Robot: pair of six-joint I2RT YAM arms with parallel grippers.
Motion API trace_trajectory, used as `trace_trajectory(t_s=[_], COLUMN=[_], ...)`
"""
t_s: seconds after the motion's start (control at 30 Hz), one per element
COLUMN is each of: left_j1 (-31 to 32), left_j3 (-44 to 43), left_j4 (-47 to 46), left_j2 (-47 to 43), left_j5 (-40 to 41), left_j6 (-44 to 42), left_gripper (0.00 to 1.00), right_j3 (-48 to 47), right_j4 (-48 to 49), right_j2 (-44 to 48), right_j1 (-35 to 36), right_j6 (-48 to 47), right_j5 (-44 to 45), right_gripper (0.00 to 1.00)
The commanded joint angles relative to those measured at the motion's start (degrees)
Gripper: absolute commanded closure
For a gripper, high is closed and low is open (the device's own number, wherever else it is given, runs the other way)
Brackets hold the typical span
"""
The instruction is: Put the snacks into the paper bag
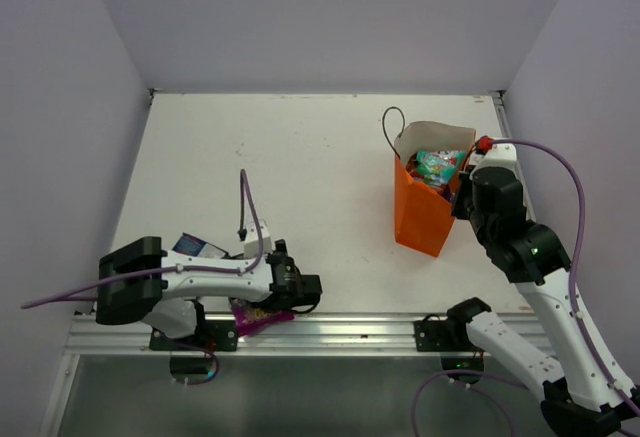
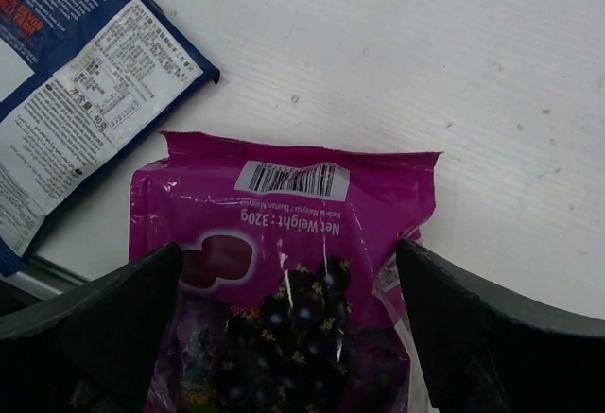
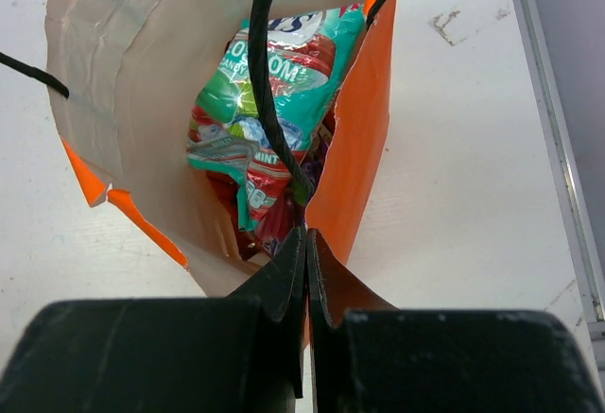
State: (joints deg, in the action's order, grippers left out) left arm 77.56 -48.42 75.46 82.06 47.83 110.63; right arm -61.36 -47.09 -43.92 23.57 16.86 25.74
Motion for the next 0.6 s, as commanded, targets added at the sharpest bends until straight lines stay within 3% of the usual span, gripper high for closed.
trace_trajectory(t_s=[0.0, 0.13, 0.2, 0.23, 0.27, 0.4, 0.53, 0.57], left_j1=[0.8, 0.8, 0.8, 0.8, 0.9, 0.9, 0.9, 0.8], left_j3=[-2.1, -0.2, 1.5, 1.7, 1.6, -5.9, -19.5, -26.8], left_j4=[-0.3, -3.8, -6.5, -6.7, -6.6, -0.5, -0.1, -0.1], left_j2=[5.3, 7.3, 7.4, 7.5, 7.7, 11.3, 14.6, 15.0], left_j5=[-0.2, -1.8, -2.6, -2.5, -2.1, 2.4, 12.5, 17.6], left_j6=[2.8, 1.2, 0.2, 0.1, 0.2, -0.8, -12.4, -15.1], left_gripper=[0.0, 0.05, 0.27, 0.47, 0.99, 1.0, 1.0, 1.0], right_j3=[0.2, 0.2, 0.2, 0.2, 0.2, 0.2, 0.3, 0.3], right_j4=[2.1, 2.1, 2.0, 2.1, 2.1, 2.1, 2.1, 2.2], right_j2=[-0.3, 0.1, 0.0, -0.1, -0.1, -0.1, 0.0, 0.1], right_j1=[0.2, 0.2, 0.2, 0.2, 0.2, 0.2, 0.2, 0.2], right_j6=[-0.7, -0.7, -0.6, -0.7, -0.7, -0.7, -0.7, -0.7], right_j5=[-0.7, -0.6, -0.6, -0.6, -0.7, -0.6, -0.7, -0.8], right_gripper=[1.0, 1.0, 1.0, 1.0, 1.0, 1.0, 1.0, 1.0])
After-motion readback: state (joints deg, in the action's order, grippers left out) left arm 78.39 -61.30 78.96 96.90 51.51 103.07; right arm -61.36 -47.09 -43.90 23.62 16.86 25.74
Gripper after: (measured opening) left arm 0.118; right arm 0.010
